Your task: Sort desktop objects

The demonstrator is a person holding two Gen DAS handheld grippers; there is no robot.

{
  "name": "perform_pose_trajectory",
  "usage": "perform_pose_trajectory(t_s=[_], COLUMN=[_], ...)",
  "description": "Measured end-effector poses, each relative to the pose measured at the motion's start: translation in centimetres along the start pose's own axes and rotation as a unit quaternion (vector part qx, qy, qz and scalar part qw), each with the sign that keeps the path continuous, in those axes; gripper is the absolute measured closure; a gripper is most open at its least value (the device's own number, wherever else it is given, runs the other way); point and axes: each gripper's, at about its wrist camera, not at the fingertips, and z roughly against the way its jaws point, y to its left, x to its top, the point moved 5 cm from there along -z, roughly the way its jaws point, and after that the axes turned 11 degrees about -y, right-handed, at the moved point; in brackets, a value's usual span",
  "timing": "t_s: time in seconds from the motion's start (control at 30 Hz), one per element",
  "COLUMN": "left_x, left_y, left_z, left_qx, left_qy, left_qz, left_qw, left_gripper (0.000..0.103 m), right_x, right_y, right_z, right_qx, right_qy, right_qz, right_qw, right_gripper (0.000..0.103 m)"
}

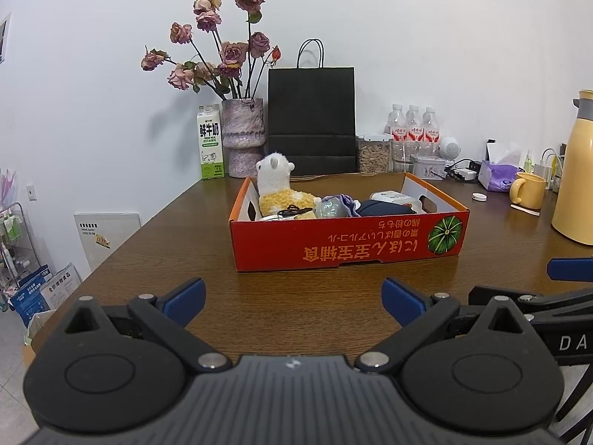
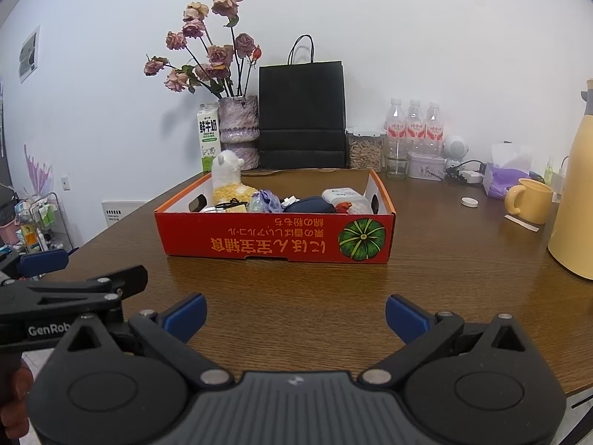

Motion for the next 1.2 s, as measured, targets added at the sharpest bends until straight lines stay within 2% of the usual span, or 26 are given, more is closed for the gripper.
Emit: perform_pose_trajectory(t_s=[1.2], left_x=[-0.16], left_y=[0.19], left_z=[0.14], left_qx=[0.000], left_qy=[0.002], left_qz=[0.001], left_qw=[1.0000], left_gripper=[0.000], right_x=[-0.03], right_y=[0.07], right_z=[-0.01], right_qx=[0.000], right_qy=[0.001], right_qz=[0.000], right_qw=[1.000], right_gripper=[0.000])
